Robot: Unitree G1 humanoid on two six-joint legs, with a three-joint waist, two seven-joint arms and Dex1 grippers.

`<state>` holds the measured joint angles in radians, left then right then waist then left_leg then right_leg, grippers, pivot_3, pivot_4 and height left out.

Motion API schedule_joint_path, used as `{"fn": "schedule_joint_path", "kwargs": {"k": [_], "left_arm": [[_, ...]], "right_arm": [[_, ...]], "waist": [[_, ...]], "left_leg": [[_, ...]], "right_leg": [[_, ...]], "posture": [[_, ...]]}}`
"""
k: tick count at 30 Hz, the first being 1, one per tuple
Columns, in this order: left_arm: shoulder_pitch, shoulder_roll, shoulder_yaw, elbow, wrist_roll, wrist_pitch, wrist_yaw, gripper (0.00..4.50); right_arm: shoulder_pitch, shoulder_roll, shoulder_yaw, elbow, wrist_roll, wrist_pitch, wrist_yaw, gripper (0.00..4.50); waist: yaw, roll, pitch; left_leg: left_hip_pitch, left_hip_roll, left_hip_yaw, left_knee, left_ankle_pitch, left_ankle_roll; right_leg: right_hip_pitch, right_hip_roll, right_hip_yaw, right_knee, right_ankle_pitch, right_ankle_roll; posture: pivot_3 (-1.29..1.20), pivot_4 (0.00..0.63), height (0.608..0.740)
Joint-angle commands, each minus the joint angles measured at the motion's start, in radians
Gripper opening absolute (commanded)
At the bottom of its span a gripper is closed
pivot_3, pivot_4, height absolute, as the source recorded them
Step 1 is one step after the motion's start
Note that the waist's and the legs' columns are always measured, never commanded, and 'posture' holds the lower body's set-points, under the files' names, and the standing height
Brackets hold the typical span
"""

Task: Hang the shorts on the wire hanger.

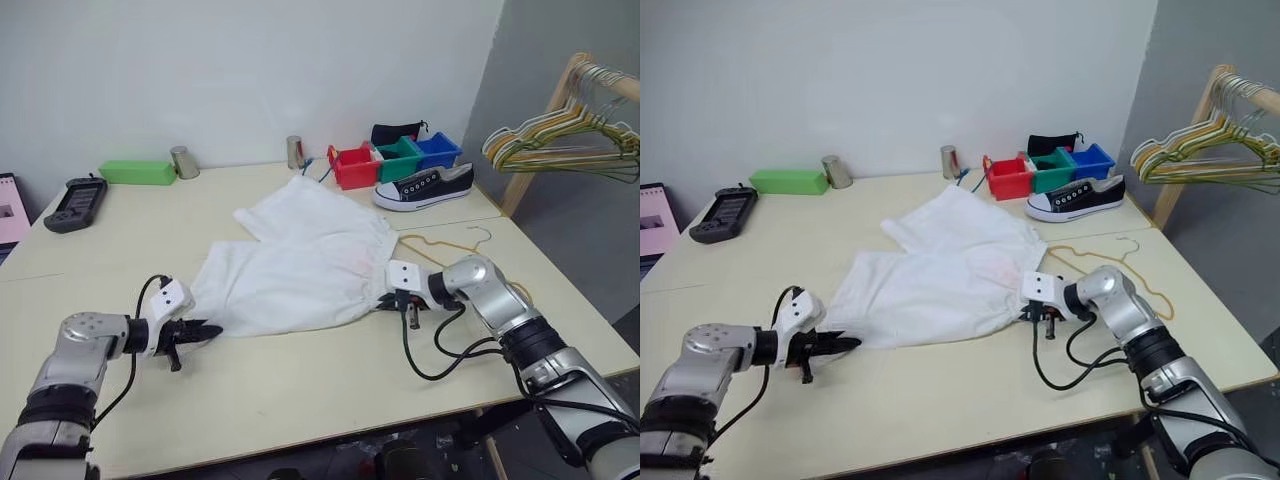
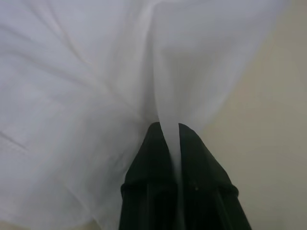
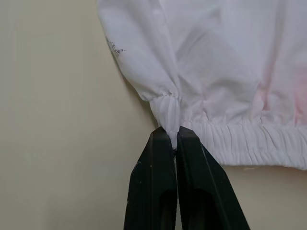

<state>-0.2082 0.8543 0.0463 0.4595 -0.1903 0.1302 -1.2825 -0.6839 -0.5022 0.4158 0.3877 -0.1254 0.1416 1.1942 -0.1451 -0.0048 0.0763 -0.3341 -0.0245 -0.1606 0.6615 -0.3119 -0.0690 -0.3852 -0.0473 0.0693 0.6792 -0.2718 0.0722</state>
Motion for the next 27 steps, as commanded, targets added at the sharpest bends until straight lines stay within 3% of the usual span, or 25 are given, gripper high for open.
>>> {"fn": "schedule_joint_path", "kwargs": {"k": [1, 6, 12, 14, 27], "left_arm": [[0.176, 0.071, 0.077, -0.290, -0.092, 0.136, -0.022, 0.04], [0.438, 0.133, 0.175, -0.572, -0.185, 0.258, -0.046, 0.04], [0.614, 0.158, 0.266, -0.729, -0.254, 0.353, -0.052, 0.04], [0.655, 0.158, 0.284, -0.762, -0.262, 0.360, -0.053, 0.04], [0.581, 0.141, 0.231, -0.657, -0.182, 0.257, 0.019, 0.04]], "right_arm": [[0.023, -0.060, -0.007, -0.110, 0.020, -0.056, 0.066, 0.00], [0.117, -0.160, 0.006, -0.246, 0.052, -0.070, 0.175, 0.00], [0.161, -0.206, 0.001, -0.295, 0.094, -0.040, 0.241, 0.00], [0.177, -0.221, 0.007, -0.313, 0.107, -0.034, 0.268, 0.00], [0.245, -0.304, 0.039, -0.467, 0.165, 0.065, 0.349, 0.00]], "waist": [[0.001, 0.000, 0.000], [0.012, 0.001, 0.003], [0.035, 0.003, 0.008], [0.039, 0.003, 0.009], [0.067, 0.003, 0.009]], "left_leg": [[0.000, 0.001, 0.000, 0.000, 0.000, 0.000], [0.001, 0.002, 0.000, -0.002, 0.000, 0.000], [0.005, 0.004, 0.002, -0.002, 0.000, 0.000], [0.007, 0.004, 0.001, -0.001, 0.000, 0.000], [0.006, 0.005, 0.000, -0.002, 0.000, 0.000]], "right_leg": [[-0.001, 0.001, 0.001, 0.000, 0.000, 0.000], [0.001, 0.002, 0.001, -0.002, -0.003, 0.001], [0.006, 0.003, 0.000, -0.003, -0.006, 0.005], [0.008, 0.004, 0.000, -0.003, -0.009, -0.001], [0.009, 0.005, -0.002, -0.004, -0.008, 0.001]], "posture": [[-0.08, 0.033, 0.740], [-0.06, 0.033, 0.740], [-0.05, 0.030, 0.740], [-0.04, 0.027, 0.740], [-0.03, 0.020, 0.740]]}}
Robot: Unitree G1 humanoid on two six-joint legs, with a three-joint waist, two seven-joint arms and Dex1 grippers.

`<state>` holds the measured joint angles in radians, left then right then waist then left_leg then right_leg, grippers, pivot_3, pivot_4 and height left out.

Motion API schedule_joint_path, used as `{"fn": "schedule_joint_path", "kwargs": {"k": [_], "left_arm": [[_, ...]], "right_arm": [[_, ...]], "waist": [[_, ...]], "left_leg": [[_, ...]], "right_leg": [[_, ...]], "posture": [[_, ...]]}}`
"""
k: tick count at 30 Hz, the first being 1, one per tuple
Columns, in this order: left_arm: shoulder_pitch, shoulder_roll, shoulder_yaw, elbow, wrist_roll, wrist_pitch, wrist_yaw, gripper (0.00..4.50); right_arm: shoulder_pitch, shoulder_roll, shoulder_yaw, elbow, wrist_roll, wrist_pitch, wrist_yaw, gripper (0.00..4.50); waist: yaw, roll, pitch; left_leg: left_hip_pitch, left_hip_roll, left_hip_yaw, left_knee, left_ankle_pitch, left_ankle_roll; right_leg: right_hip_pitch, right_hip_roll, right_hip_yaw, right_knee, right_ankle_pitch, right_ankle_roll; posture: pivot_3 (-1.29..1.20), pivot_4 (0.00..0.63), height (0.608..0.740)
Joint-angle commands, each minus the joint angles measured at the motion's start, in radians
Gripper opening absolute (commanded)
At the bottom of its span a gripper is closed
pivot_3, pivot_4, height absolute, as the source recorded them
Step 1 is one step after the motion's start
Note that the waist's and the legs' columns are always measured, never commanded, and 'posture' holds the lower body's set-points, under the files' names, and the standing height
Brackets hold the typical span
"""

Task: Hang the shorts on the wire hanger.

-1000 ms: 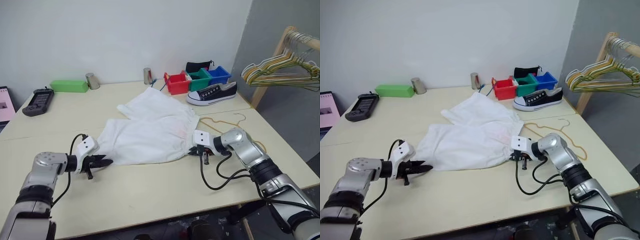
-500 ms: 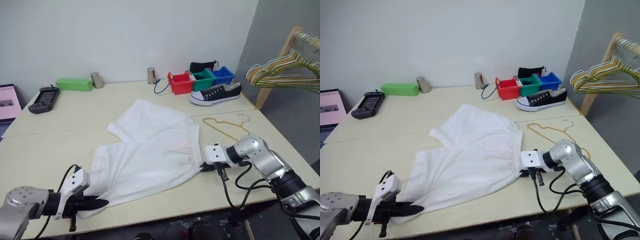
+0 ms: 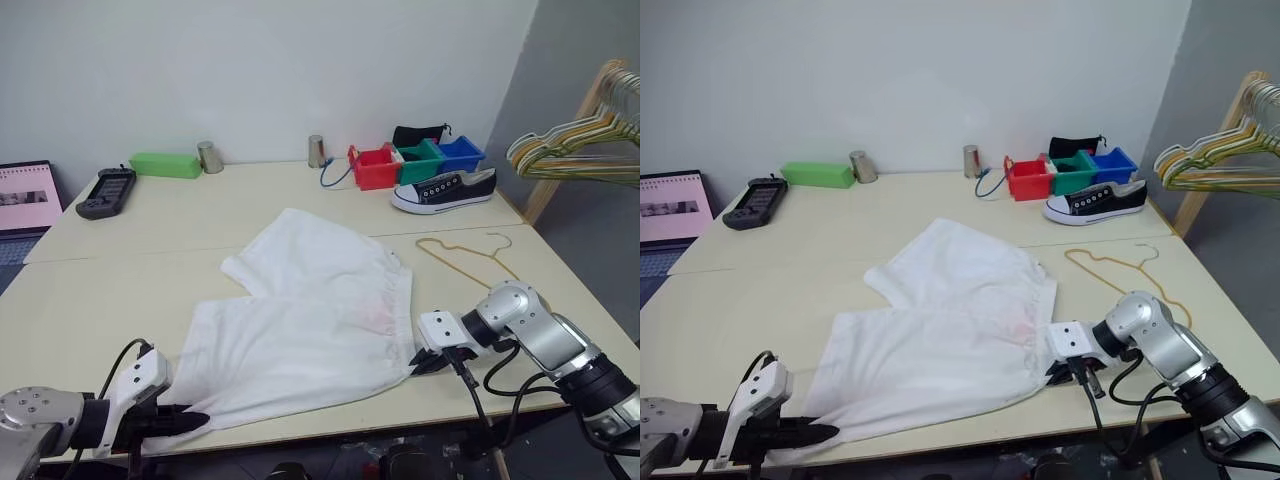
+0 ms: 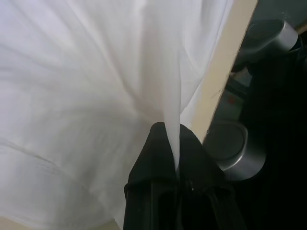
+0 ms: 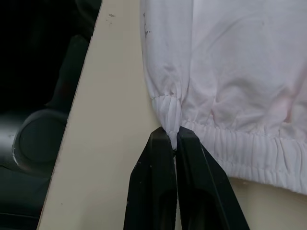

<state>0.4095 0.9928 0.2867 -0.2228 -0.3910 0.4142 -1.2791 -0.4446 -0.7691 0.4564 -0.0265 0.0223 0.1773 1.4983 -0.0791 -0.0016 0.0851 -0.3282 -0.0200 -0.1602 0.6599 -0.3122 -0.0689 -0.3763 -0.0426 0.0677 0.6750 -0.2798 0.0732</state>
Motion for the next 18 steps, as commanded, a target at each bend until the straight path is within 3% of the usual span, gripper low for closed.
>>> {"fn": "schedule_joint_path", "kwargs": {"k": [1, 10, 11, 14, 18], "left_arm": [[-0.046, 0.001, -0.017, 0.031, 0.020, -0.029, 0.017, 0.04], [-0.068, -0.002, -0.060, 0.035, 0.028, -0.048, 0.016, 0.04], [-0.071, -0.001, -0.061, 0.038, 0.028, -0.051, 0.014, 0.00], [-0.083, 0.008, -0.064, 0.044, 0.019, -0.045, -0.001, 0.51], [-0.103, 0.025, -0.046, 0.019, 0.002, -0.030, -0.016, 1.48]], "right_arm": [[0.017, -0.052, 0.000, -0.071, 0.027, 0.042, 0.058, 0.00], [0.052, -0.081, 0.003, -0.143, 0.082, 0.130, 0.040, 0.00], [0.050, -0.081, 0.002, -0.144, 0.088, 0.145, 0.041, 0.48], [0.044, -0.090, -0.007, -0.153, 0.107, 0.167, 0.049, 1.10], [0.027, -0.102, -0.044, -0.172, 0.149, 0.216, 0.050, 2.10]], "waist": [[0.001, 0.000, 0.000], [0.004, 0.000, 0.000], [0.004, 0.000, 0.000], [0.004, 0.000, 0.000], [0.003, 0.000, 0.000]], "left_leg": [[0.000, 0.000, 0.000, 0.000, 0.000, 0.000], [-0.001, 0.001, 0.001, -0.001, 0.000, -0.001], [-0.001, 0.001, 0.001, -0.001, 0.000, -0.001], [-0.001, 0.001, 0.000, -0.001, 0.000, -0.001], [-0.001, 0.001, 0.000, -0.001, 0.000, -0.001]], "right_leg": [[0.000, 0.000, 0.000, 0.000, 0.000, 0.000], [-0.001, 0.000, 0.000, -0.002, 0.000, 0.000], [-0.001, 0.000, 0.000, -0.002, 0.000, 0.000], [-0.001, 0.000, -0.001, -0.002, 0.000, 0.000], [-0.001, 0.000, -0.001, -0.002, 0.000, 0.000]], "posture": [[-0.03, 0.022, 0.740], [-0.05, 0.015, 0.740], [-0.05, 0.015, 0.740], [-0.05, 0.015, 0.740], [-0.07, 0.020, 0.740]]}}
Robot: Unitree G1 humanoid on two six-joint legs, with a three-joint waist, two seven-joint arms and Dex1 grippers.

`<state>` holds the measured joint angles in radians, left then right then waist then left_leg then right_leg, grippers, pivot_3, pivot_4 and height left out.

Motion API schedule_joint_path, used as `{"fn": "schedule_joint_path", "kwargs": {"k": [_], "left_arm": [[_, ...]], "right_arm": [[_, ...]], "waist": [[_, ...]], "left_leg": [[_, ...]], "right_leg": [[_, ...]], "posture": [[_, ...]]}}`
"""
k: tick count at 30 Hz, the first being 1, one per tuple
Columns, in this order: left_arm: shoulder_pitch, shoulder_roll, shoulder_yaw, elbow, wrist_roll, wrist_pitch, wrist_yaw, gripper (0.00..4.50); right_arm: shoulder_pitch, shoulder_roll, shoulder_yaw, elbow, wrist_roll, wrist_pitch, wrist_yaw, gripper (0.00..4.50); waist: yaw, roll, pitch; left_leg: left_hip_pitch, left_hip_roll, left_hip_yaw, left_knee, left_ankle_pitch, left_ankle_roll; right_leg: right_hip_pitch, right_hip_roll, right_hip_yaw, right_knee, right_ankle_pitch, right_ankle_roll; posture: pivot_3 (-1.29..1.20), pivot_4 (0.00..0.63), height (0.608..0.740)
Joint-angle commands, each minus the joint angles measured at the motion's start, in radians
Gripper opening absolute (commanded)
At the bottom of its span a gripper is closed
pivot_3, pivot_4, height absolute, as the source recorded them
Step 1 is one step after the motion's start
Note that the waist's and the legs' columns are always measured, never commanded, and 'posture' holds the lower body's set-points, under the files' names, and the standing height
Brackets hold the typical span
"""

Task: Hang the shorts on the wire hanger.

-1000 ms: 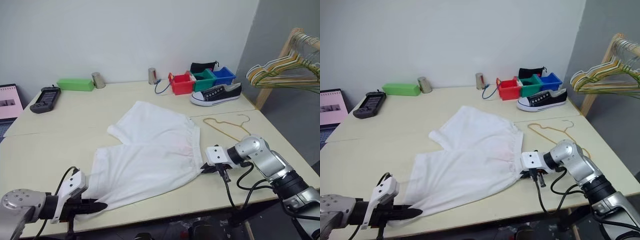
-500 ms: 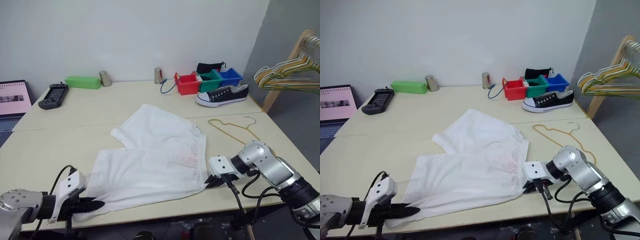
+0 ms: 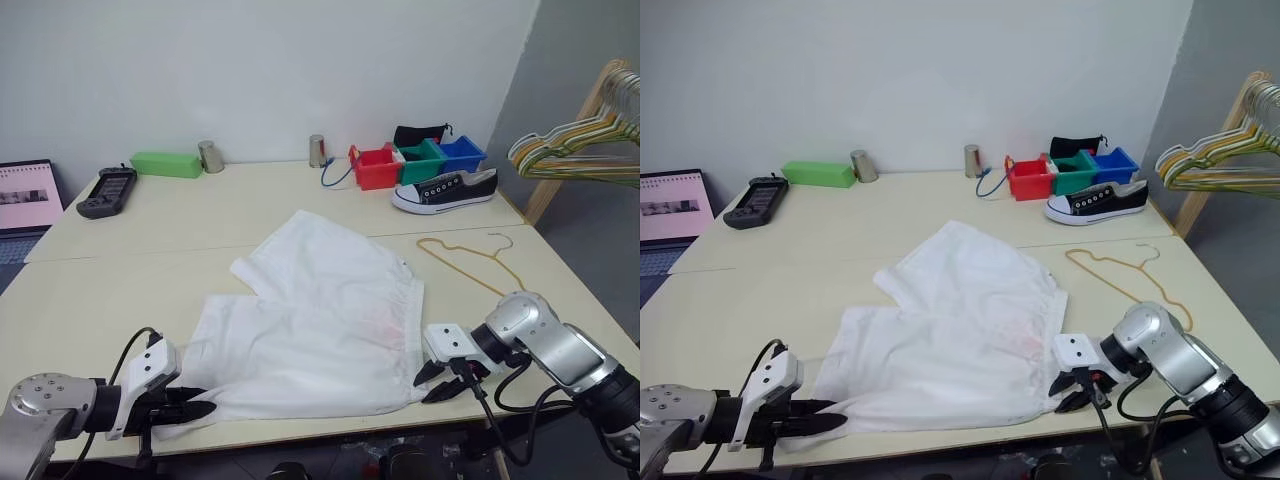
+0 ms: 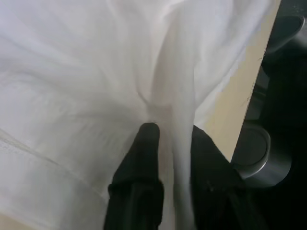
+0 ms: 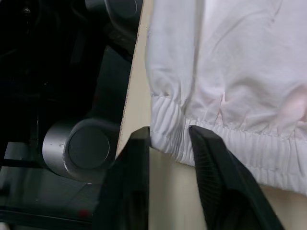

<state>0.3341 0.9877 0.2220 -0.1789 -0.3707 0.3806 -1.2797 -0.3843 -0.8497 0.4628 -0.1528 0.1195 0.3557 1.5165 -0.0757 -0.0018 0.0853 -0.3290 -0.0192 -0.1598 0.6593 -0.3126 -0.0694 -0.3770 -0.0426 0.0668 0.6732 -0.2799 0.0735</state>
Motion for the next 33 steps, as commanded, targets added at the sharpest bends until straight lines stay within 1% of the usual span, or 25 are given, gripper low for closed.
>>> {"fn": "schedule_joint_path", "kwargs": {"k": [1, 5, 7, 9, 10, 11, 12, 14, 15, 16, 17, 19, 21, 23, 26, 31, 33], "left_arm": [[-0.034, 0.039, 0.030, -0.044, -0.033, 0.018, -0.022, 1.68], [-0.064, 0.080, 0.072, -0.141, -0.107, 0.084, -0.049, 2.54], [-0.106, 0.097, 0.088, -0.208, -0.176, 0.143, -0.053, 2.95], [-0.160, 0.099, 0.082, -0.251, -0.232, 0.196, -0.039, 3.32], [-0.211, 0.088, 0.062, -0.270, -0.250, 0.216, -0.015, 3.53], [-0.289, 0.053, 0.030, -0.285, -0.263, 0.235, 0.038, 3.71], [-0.431, -0.045, -0.040, -0.300, -0.267, 0.269, 0.147, 3.96], [-0.612, -0.182, -0.136, -0.318, -0.263, 0.327, 0.293, 3.96], [-0.663, -0.230, -0.178, -0.325, -0.247, 0.340, 0.329, 3.96], [-0.693, -0.263, -0.213, -0.329, -0.222, 0.345, 0.355, 3.96], [-0.724, -0.309, -0.255, -0.331, -0.204, 0.350, 0.387, 3.96], [-0.761, -0.385, -0.319, -0.317, -0.178, 0.348, 0.447, 3.96], [-0.768, -0.430, -0.375, -0.296, -0.141, 0.320, 0.470, 3.96], [-0.773, -0.472, -0.426, -0.268, -0.112, 0.297, 0.477, 3.96], [-0.780, -0.504, -0.461, -0.234, -0.080, 0.268, 0.479, 3.96], [-0.789, -0.539, -0.482, -0.176, -0.048, 0.230, 0.482, 3.96], [-0.793, -0.545, -0.488, -0.145, -0.026, 0.213, 0.487, 3.96]], "right_arm": [[-0.039, -0.032, -0.065, -0.059, 0.071, 0.056, 0.036, 2.32], [-0.073, -0.066, -0.136, -0.120, 0.179, 0.186, 0.038, 3.26], [-0.095, -0.079, -0.183, -0.140, 0.245, 0.270, 0.022, 3.73], [-0.115, -0.079, -0.219, -0.137, 0.292, 0.338, -0.004, 4.11], [-0.134, -0.067, -0.241, -0.113, 0.306, 0.374, -0.034, 4.35], [-0.163, -0.047, -0.264, -0.066, 0.313, 0.419, -0.078, 4.50], [-0.208, -0.007, -0.306, 0.066, 0.279, 0.424, -0.182, 4.50], [-0.269, 0.040, -0.350, 0.257, 0.213, 0.400, -0.332, 4.50], [-0.291, 0.046, -0.354, 0.336, 0.179, 0.382, -0.381, 4.50], [-0.308, 0.043, -0.351, 0.400, 0.151, 0.356, -0.405, 4.50], [-0.325, 0.031, -0.338, 0.491, 0.100, 0.288, -0.438, 4.50], [-0.367, 0.016, -0.326, 0.662, 0.026, 0.183, -0.496, 4.50], [-0.411, 0.010, -0.322, 0.812, -0.019, 0.113, -0.523, 4.50], [-0.445, 0.001, -0.311, 0.960, -0.063, 0.041, -0.523, 4.50], [-0.475, 0.007, -0.298, 1.106, -0.111, -0.039, -0.513, 4.50], [-0.526, 0.042, -0.303, 1.268, -0.152, -0.096, -0.503, 4.50], [-0.542, 0.055, -0.302, 1.313, -0.173, -0.113, -0.516, 4.50]], "waist": [[0.000, 0.000, 0.000], [-0.002, 0.000, 0.003], [-0.004, -0.001, 0.005], [-0.006, -0.002, 0.008], [-0.008, -0.002, 0.008], [-0.010, -0.001, 0.009], [-0.011, -0.002, 0.010], [-0.010, -0.002, 0.011], [-0.008, -0.004, 0.012], [-0.010, -0.005, 0.012], [-0.017, -0.005, 0.011], [-0.028, -0.004, 0.010], [-0.044, -0.003, 0.010], [-0.070, 0.000, 0.009], [-0.102, 0.000, 0.008], [-0.145, 0.001, 0.007], [-0.152, 0.002, 0.007]], "left_leg": [[0.000, 0.000, 0.000, 0.000, 0.000, 0.000], [-0.001, 0.000, 0.000, 0.000, 0.000, 0.000], [-0.001, 0.000, 0.000, 0.000, 0.000, 0.000], [-0.001, 0.000, 0.000, -0.001, 0.000, 0.000], [-0.001, 0.000, 0.000, 0.000, 0.000, 0.000], [-0.001, 0.000, 0.000, -0.001, 0.000, 0.000], [-0.001, 0.001, 0.000, 0.000, 0.000, 0.000], [0.000, 0.000, 0.000, 0.000, 0.000, 0.000], [0.000, 0.000, -0.002, 0.002, 0.000, 0.000], [-0.001, -0.001, -0.003, 0.002, 0.002, 0.002], [-0.003, -0.001, -0.002, 0.002, 0.003, 0.003], [-0.003, -0.002, 0.001, 0.002, 0.004, 0.002], [-0.006, -0.003, 0.004, 0.000, 0.004, 0.002], [-0.013, -0.003, 0.005, 0.001, 0.005, 0.000], [-0.019, -0.003, 0.010, 0.001, 0.007, -0.003], [-0.019, -0.004, 0.021, 0.001, 0.006, -0.002], [-0.018, -0.004, 0.025, 0.002, 0.005, 0.001]], "right_leg": [[0.000, 0.000, 0.000, 0.000, 0.000, 0.000], [-0.001, 0.000, 0.000, -0.001, 0.000, 0.000], [-0.001, 0.000, 0.000, -0.001, 0.000, 0.000], [-0.001, 0.000, 0.000, -0.001, 0.000, 0.000], [-0.001, 0.000, -0.001, -0.001, 0.000, 0.000], [0.000, 0.000, 0.000, -0.001, 0.000, 0.000], [0.000, 0.000, -0.001, -0.002, 0.000, 0.000], [0.004, 0.000, -0.001, -0.004, 0.002, 0.003], [0.005, 0.000, -0.002, -0.007, 0.004, 0.005], [0.007, 0.000, -0.002, -0.012, 0.011, 0.005], [0.007, 0.000, -0.001, -0.016, 0.014, 0.006], [0.007, -0.001, 0.004, -0.020, 0.018, 0.001], [0.005, -0.002, 0.005, -0.025, 0.019, 0.001], [-0.001, -0.002, 0.005, -0.026, 0.019, 0.000], [-0.007, -0.005, 0.006, -0.027, 0.019, 0.000], [-0.008, -0.010, 0.007, -0.028, 0.019, 0.001], [-0.007, -0.011, 0.008, -0.027, 0.020, 0.003]], "posture": [[-0.07, 0.021, 0.740], [-0.09, 0.024, 0.740], [-0.11, 0.026, 0.740], [-0.11, 0.026, 0.740], [-0.13, 0.027, 0.740], [-0.13, 0.027, 0.740], [-0.15, 0.026, 0.740], [-0.16, 0.027, 0.740], [-0.17, 0.028, 0.740], [-0.18, 0.027, 0.740], [-0.18, 0.027, 0.740], [-0.20, 0.027, 0.740], [-0.21, 0.027, 0.740], [-0.22, 0.029, 0.740], [-0.23, 0.028, 0.740], [-0.23, 0.029, 0.740], [-0.22, 0.030, 0.740]]}}
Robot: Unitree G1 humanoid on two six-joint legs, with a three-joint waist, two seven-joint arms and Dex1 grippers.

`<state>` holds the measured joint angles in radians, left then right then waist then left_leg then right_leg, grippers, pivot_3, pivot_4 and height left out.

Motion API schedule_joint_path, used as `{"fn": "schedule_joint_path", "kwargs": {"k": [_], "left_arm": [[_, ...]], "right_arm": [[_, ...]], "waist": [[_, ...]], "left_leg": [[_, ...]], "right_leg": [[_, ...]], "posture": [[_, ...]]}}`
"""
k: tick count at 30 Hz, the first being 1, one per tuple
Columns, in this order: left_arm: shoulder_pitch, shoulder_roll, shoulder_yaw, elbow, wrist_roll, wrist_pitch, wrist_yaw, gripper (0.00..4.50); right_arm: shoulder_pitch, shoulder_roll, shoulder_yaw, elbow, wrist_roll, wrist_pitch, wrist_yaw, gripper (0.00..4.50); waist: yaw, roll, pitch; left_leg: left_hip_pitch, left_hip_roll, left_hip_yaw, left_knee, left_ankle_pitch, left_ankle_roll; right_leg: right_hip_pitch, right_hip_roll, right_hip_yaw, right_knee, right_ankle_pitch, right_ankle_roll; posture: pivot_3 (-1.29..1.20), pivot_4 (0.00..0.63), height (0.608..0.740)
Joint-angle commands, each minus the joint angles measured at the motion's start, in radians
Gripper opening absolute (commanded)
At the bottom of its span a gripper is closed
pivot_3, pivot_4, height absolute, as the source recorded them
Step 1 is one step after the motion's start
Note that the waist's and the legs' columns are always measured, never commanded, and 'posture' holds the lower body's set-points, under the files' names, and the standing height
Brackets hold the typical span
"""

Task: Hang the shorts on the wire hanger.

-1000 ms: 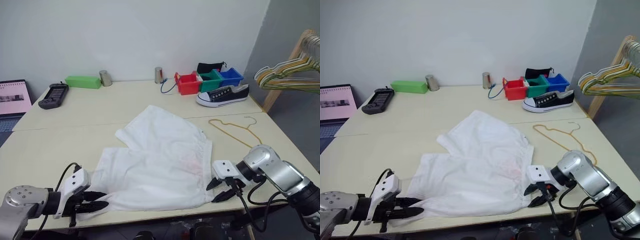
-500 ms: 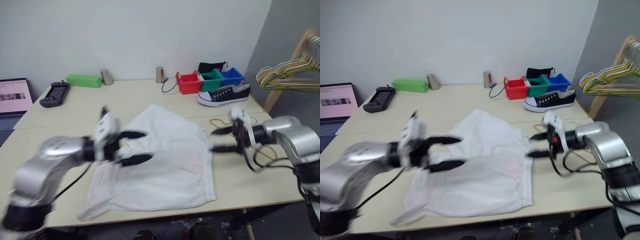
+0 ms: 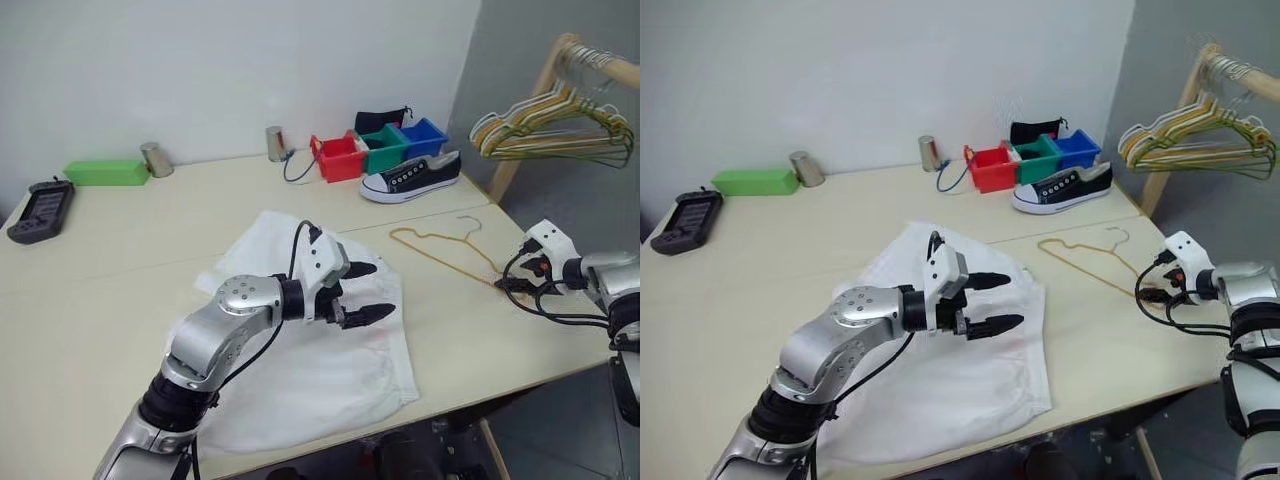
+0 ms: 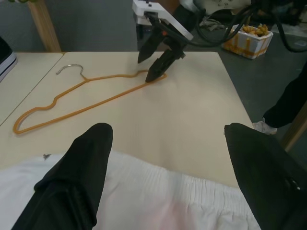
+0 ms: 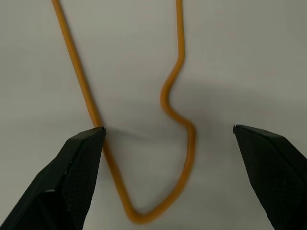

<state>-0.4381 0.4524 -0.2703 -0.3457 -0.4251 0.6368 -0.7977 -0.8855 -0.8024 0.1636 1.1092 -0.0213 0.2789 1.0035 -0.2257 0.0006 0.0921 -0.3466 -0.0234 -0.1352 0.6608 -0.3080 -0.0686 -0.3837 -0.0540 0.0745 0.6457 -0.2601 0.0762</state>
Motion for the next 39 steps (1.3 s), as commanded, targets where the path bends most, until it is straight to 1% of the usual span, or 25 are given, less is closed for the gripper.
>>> {"fn": "schedule_joint_path", "kwargs": {"k": [1, 6, 10, 13, 14, 15, 22, 24, 27, 29, 34, 39], "left_arm": [[-0.024, -0.015, 0.004, 0.032, 0.034, -0.047, 0.008, 3.96], [-0.019, -0.031, 0.009, 0.025, 0.040, -0.044, 0.016, 3.96], [-0.003, -0.028, 0.014, 0.008, 0.045, -0.041, 0.026, 3.96], [0.003, -0.023, 0.016, 0.001, 0.047, -0.041, 0.032, 3.99], [0.004, -0.022, 0.015, 0.000, 0.049, -0.042, 0.033, 3.99], [0.002, -0.021, 0.014, -0.001, 0.053, -0.044, 0.034, 3.99], [-0.007, -0.026, 0.015, 0.001, 0.063, -0.044, 0.039, 3.99], [-0.007, -0.023, 0.017, 0.000, 0.063, -0.045, 0.039, 3.99], [-0.009, -0.020, 0.022, 0.003, 0.068, -0.047, 0.042, 3.99], [-0.011, -0.020, 0.027, 0.007, 0.071, -0.049, 0.047, 3.99], [-0.012, -0.015, 0.046, 0.017, 0.075, -0.051, 0.053, 3.99], [-0.028, -0.002, 0.108, 0.049, 0.060, -0.047, 0.058, 3.99]], "right_arm": [[-0.048, 0.014, -0.004, 0.071, -0.042, -0.041, -0.017, 4.50], [-0.068, 0.036, -0.044, 0.143, -0.046, -0.027, -0.084, 4.50], [-0.074, 0.041, -0.081, 0.169, -0.037, 0.003, -0.122, 4.50], [-0.070, 0.045, -0.091, 0.177, -0.045, 0.012, -0.130, 3.99], [-0.067, 0.045, -0.090, 0.178, -0.050, 0.009, -0.134, 3.76], [-0.065, 0.047, -0.094, 0.181, -0.050, 0.011, -0.144, 3.43], [-0.057, 0.063, -0.096, 0.185, -0.064, 0.004, -0.144, 1.66], [-0.058, 0.069, -0.097, 0.185, -0.066, 0.003, -0.145, 1.22], [-0.061, 0.073, -0.102, 0.187, -0.066, 0.001, -0.153, 0.39], [-0.061, 0.073, -0.109, 0.187, -0.063, 0.002, -0.160, 0.06], [-0.071, 0.066, -0.138, 0.186, -0.047, 0.010, -0.179, 0.06], [-0.116, 0.054, -0.191, 0.164, -0.010, 0.000, -0.197, 0.06]], "waist": [[-0.002, 0.000, 0.000], [0.001, 0.000, 0.000], [0.004, -0.001, 0.000], [0.004, 0.000, 0.000], [0.003, 0.000, 0.000], [0.003, 0.000, 0.000], [0.005, -0.001, -0.001], [0.005, -0.001, -0.001], [0.005, -0.001, -0.001], [0.005, -0.001, -0.001], [0.005, -0.001, -0.001], [0.004, -0.001, -0.001]], "left_leg": [[0.000, 0.000, 0.000, 0.000, 0.000, 0.000], [0.004, -0.001, -0.001, 0.001, 0.003, 0.005], [0.014, -0.001, -0.001, 0.001, 0.004, 0.008], [0.017, -0.001, -0.001, 0.001, 0.004, 0.008], [0.017, -0.001, -0.001, 0.001, 0.004, 0.009], [0.017, -0.001, -0.001, 0.001, 0.005, 0.009], [0.017, -0.001, -0.001, 0.001, 0.005, 0.009], [0.017, -0.001, -0.001, 0.001, 0.005, 0.009], [0.018, -0.001, -0.001, 0.002, 0.005, 0.009], [0.018, -0.001, -0.001, 0.002, 0.005, 0.009], [0.018, -0.001, -0.001, 0.002, 0.005, 0.009], [0.017, -0.001, -0.001, 0.001, 0.005, 0.009]], "right_leg": [[0.000, 0.000, 0.000, 0.000, 0.001, 0.001], [0.006, 0.000, -0.001, 0.000, 0.003, 0.006], [0.016, 0.000, 0.000, 0.000, 0.002, 0.014], [0.020, 0.000, 0.000, 0.000, 0.003, 0.014], [0.020, 0.000, 0.000, 0.000, 0.003, 0.015], [0.020, 0.000, 0.001, 0.000, 0.003, 0.015], [0.020, 0.000, 0.001, -0.001, 0.004, 0.015], [0.020, 0.000, 0.001, -0.001, 0.004, 0.015], [0.021, 0.000, 0.001, 0.000, 0.004, 0.016], [0.021, 0.000, 0.001, 0.000, 0.004, 0.016], [0.021, 0.000, 0.001, 0.000, 0.004, 0.016], [0.021, 0.000, 0.001, 0.000, 0.004, 0.016]], "posture": [[-0.21, 0.029, 0.740], [-0.19, 0.027, 0.740], [-0.19, 0.024, 0.740], [-0.18, 0.021, 0.740], [-0.17, 0.020, 0.740], [-0.17, 0.020, 0.740], [-0.17, 0.018, 0.740], [-0.16, 0.018, 0.740], [-0.16, 0.018, 0.740], [-0.16, 0.018, 0.740], [-0.17, 0.020, 0.740], [-0.17, 0.020, 0.740]]}}
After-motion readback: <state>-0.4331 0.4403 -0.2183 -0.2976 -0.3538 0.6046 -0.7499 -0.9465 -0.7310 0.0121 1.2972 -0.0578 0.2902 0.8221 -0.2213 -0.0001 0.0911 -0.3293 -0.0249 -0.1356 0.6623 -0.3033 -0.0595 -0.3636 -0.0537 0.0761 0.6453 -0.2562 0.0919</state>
